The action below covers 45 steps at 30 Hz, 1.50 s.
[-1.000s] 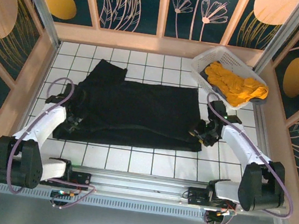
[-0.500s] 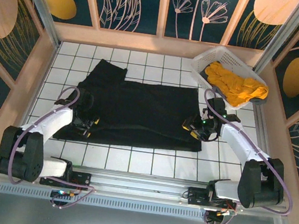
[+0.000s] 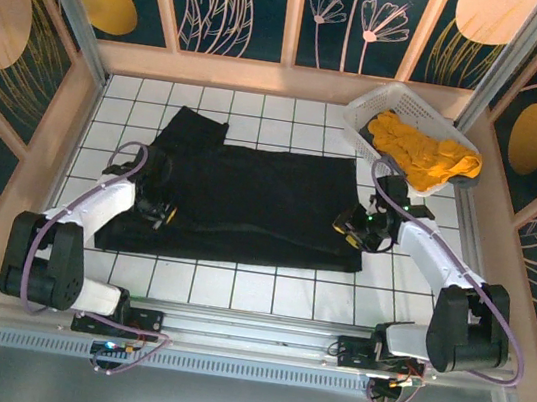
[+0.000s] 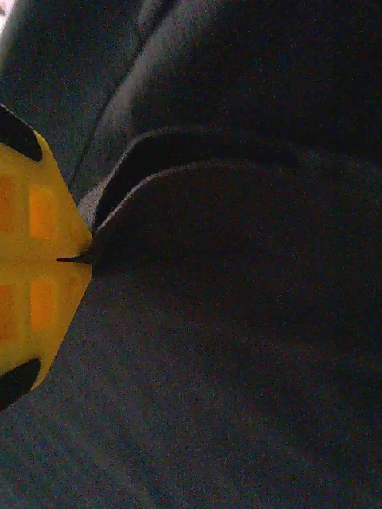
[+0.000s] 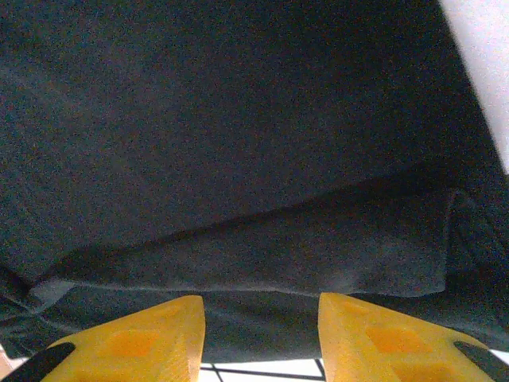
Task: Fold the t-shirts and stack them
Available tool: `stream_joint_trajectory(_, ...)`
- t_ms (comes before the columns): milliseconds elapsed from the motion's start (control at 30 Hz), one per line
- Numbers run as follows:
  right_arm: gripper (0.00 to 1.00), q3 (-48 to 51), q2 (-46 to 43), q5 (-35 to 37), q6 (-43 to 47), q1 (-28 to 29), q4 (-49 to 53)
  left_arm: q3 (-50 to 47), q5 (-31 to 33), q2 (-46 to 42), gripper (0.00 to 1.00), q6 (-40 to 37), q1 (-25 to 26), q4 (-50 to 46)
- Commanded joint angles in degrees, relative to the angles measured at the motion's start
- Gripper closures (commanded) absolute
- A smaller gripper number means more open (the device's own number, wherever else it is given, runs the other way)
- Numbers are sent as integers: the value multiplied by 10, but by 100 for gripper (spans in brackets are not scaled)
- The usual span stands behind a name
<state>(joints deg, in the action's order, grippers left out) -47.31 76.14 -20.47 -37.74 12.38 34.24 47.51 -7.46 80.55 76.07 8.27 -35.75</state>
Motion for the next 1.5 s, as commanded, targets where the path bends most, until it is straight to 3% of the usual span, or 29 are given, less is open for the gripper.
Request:
stream_joint_trajectory(0,59,5,-1,10,-29,-15,-6,53,14,26,100,-38,3,2)
stream_joint_trajectory(267,61,-3,20,2,-36,-26,-4,181,1,134,100,-120,16,-10)
stream_joint_trajectory(633,61,-2,35,2,-35,-31,7,313,39,278,100,-295,81,-122)
stream_joint_trajectory(767,61,-1,38,1,-34,-31,7,322,74,295,100,-328,99,-155)
stream_joint_trajectory(933,62,3,33,12,-40,-32,9,317,92,285,100,-324,101,-122)
stream_joint_trajectory(967,62,6,27,14,-45,-32,8,323,94,284,98,-323,102,-116)
stream_joint_trajectory(1067,62,21,14,13,-78,-33,-2,334,96,273,51,-316,107,-91)
stream_joint_trajectory(1100,62,25,12,12,-92,-33,-4,337,102,265,44,-314,108,-87)
stream_joint_trajectory(1300,49,65,-6,-4,-196,-32,-11,323,106,191,41,-304,109,-70)
stream_joint_trajectory(1467,43,91,-17,-32,-268,-27,-50,252,8,131,42,-276,113,-23)
